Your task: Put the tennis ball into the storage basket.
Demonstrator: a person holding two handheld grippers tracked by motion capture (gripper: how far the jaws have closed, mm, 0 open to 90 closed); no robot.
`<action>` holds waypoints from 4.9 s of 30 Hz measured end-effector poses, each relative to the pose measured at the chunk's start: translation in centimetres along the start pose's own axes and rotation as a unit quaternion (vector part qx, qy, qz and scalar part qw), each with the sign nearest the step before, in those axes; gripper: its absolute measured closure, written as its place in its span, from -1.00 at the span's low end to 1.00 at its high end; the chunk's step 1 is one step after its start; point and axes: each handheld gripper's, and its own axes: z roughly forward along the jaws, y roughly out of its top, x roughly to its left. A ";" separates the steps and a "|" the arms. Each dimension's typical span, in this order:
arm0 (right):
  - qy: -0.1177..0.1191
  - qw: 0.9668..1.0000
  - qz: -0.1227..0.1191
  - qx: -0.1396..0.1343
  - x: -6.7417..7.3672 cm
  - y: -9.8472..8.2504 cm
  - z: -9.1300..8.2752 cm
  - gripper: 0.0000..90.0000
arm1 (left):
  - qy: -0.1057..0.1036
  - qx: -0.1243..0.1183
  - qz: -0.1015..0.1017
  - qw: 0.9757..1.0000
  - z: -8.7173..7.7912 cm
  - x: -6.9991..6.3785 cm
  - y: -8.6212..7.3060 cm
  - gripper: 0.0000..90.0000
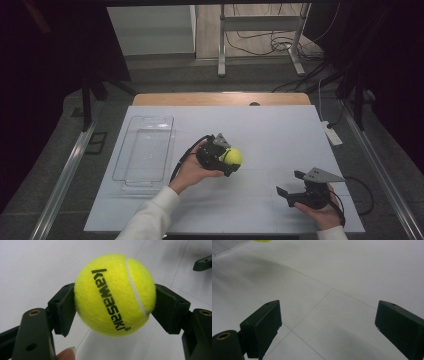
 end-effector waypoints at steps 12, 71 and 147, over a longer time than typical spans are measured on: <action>0.000 1.000 0.000 0.000 0.0 0.0 0.0 -0.84 | 0.006 -0.007 -0.002 1.000 -0.6 0.3 0.0 -0.42; -0.002 1.000 -0.002 0.002 0.0 -0.1 0.1 -0.84 | 0.034 -0.082 -0.037 0.995 -5.0 2.0 -0.5 -0.42; -0.002 1.000 0.000 -0.001 0.0 -0.1 0.0 -0.84 | 0.103 -0.134 -0.086 0.982 -10.5 5.4 -2.5 -0.42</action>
